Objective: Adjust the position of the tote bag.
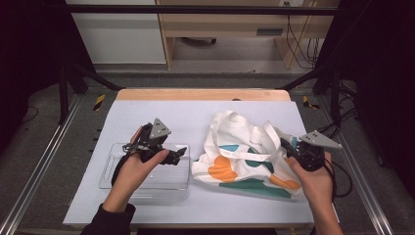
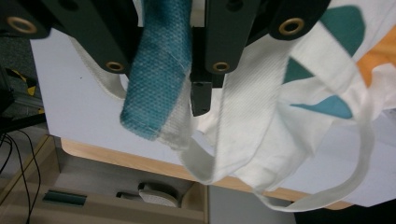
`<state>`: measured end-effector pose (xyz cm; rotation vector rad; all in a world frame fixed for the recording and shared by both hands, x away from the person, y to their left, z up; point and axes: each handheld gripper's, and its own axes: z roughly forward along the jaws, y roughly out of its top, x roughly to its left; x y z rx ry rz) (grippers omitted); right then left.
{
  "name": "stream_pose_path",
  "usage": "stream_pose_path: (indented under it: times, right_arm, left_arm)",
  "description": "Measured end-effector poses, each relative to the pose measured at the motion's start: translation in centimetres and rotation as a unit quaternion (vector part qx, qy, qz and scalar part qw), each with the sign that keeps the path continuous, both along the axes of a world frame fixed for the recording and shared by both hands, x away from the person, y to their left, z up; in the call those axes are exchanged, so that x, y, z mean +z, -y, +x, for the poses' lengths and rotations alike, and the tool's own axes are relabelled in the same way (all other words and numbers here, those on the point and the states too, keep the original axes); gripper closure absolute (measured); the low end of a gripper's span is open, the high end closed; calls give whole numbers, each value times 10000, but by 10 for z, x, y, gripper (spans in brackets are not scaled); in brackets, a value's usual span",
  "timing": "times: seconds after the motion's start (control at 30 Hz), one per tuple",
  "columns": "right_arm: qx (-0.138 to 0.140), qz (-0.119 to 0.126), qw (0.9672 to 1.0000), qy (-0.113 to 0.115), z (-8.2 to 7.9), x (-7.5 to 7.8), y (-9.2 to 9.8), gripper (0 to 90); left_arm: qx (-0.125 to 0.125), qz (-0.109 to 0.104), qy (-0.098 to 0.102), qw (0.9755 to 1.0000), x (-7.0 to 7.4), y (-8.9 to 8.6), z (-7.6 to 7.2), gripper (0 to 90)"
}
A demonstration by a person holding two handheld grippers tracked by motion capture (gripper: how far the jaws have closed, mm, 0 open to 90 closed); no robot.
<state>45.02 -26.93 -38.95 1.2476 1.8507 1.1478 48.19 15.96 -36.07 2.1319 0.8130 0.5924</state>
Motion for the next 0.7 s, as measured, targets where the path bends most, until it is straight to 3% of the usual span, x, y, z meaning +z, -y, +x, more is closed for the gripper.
stream_pose_path:
  times: [0.3, 0.7]
  right_arm:
    - [385, -216, 9989, 158, -17, -2, -24, 790]
    - [689, -344, 9967, 241, -43, -12, -36, 793]
  left_arm:
    - [-100, 33, 79, 9999, 4, 8, -4, 43]
    - [-226, 118, 86, 9996, -1, 21, -9, 44]
